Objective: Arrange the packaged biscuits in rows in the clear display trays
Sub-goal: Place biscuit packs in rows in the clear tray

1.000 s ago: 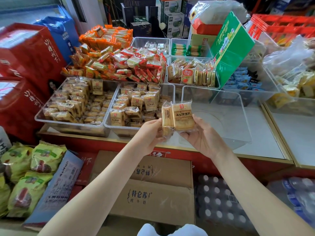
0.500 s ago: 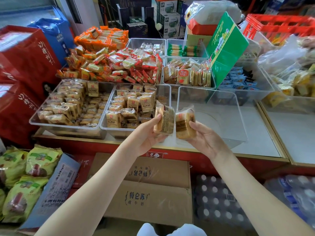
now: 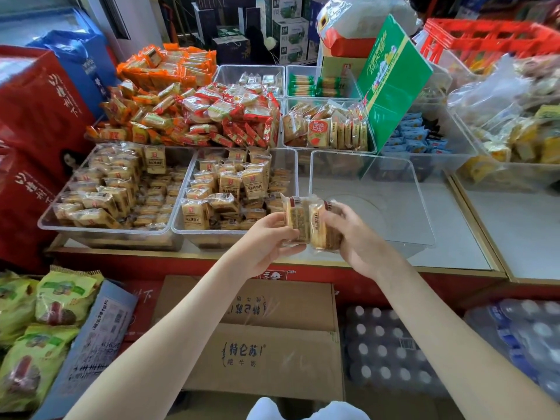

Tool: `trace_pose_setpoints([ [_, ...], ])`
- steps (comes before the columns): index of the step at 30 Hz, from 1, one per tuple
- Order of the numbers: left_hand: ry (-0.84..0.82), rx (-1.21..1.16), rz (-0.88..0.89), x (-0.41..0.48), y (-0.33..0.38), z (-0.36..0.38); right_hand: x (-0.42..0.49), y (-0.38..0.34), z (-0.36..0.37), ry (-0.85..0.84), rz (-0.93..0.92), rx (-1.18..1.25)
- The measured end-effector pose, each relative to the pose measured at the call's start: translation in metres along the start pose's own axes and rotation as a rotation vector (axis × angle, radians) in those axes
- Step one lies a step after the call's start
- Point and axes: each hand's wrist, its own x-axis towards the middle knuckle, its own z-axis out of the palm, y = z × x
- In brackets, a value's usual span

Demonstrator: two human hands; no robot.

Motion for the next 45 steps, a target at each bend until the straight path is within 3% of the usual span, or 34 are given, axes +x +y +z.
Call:
trace_pose_setpoints([
  [5,-0.047,-0.089,0.024,0.007,0.000,-0.008,0.001,-0.004,-0.015,-0.076,-0.072,0.050],
  [15,-0.089,-0.115,-0.017,0.038,0.014,-0.013,0.036,-0.010,-0.041,0.247,-0.111,0.200],
  [19,-0.089,-0.113,-0.010,0.070,0.022,0.003,0.065,-0.018,-0.045,0.126,-0.067,0.139],
  [23,-0.060,-0.067,0.035,0.121,0.032,0.012,0.117,-0.028,-0.066,0.040,-0.047,-0.029],
  [31,0.226,-0.002,0.152,0.203,0.038,-0.011,0.254,-0.013,-0.137,0.211,-0.136,-0.392],
  [38,0.302,0.072,0.194,0.222,0.039,-0.023,0.326,0.028,-0.152,0.307,-0.155,-0.757],
  [45,0.354,0.166,0.190,0.226,0.030,-0.021,0.340,0.045,-0.152,0.521,-0.154,-0.703],
])
